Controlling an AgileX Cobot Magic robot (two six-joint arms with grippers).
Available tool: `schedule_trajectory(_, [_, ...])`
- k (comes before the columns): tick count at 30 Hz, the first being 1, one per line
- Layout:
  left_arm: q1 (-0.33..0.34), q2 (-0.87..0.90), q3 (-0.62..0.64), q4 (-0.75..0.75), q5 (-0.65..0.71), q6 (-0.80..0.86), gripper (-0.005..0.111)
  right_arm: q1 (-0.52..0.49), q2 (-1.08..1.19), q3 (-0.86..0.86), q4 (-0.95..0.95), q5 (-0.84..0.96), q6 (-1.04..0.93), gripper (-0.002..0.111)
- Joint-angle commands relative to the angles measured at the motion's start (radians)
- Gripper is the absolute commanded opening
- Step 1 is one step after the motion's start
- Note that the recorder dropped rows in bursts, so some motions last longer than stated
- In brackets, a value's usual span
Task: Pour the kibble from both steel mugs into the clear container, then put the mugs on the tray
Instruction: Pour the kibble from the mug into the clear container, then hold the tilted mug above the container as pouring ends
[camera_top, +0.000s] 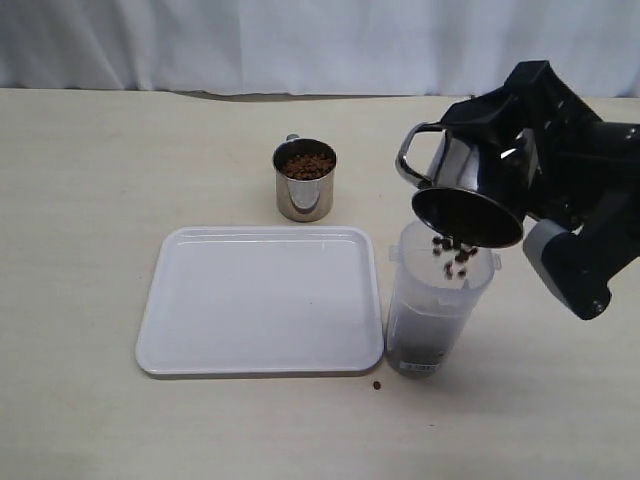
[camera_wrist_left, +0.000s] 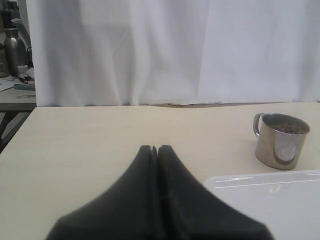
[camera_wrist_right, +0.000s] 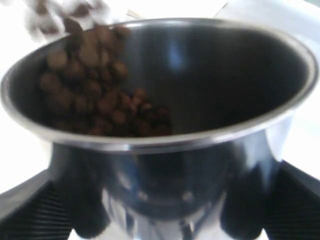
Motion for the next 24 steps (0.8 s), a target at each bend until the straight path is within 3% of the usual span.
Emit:
schedule_trajectory(1, [0.004,-0.004,0.003,-0.003,-0.016,0.003,0.0,0.003,-0.005,-0.006,0.076,-0.014,-0.073,0.005])
schedule_trajectory(24, [0.004,-0.004,0.003,0.0,-0.018,0.003,0.0,0.003,-0.005,-0.006,0.077,-0.035,-0.224,0.005])
